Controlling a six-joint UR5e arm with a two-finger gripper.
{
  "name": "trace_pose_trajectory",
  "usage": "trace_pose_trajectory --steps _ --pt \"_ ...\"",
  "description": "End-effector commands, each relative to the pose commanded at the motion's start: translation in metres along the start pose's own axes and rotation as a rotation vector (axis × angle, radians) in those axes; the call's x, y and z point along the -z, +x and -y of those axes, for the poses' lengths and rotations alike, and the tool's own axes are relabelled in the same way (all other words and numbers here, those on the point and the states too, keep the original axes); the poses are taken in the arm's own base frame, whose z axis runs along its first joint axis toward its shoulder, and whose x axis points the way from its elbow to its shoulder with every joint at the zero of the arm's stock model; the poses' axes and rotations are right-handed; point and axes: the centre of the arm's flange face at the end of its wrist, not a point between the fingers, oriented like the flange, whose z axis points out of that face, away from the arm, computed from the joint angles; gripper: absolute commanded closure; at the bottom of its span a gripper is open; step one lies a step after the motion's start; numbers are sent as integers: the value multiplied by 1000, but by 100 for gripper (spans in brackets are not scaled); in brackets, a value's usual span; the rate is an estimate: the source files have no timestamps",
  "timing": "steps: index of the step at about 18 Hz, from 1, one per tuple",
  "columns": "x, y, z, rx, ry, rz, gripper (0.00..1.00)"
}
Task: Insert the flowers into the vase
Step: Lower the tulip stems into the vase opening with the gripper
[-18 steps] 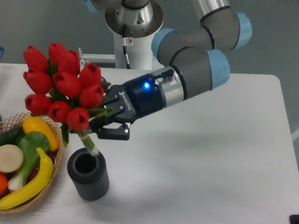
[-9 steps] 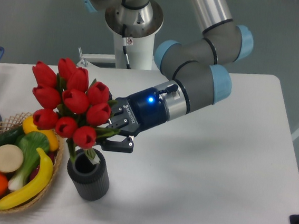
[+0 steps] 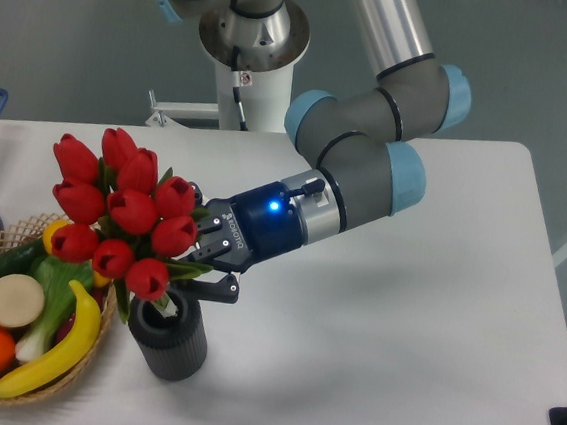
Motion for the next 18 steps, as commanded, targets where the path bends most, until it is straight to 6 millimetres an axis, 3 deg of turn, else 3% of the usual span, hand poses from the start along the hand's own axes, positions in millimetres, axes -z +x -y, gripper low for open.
trace_pose_trajectory --steps 18 --pt "-4 4 -43 71 3 -7 70"
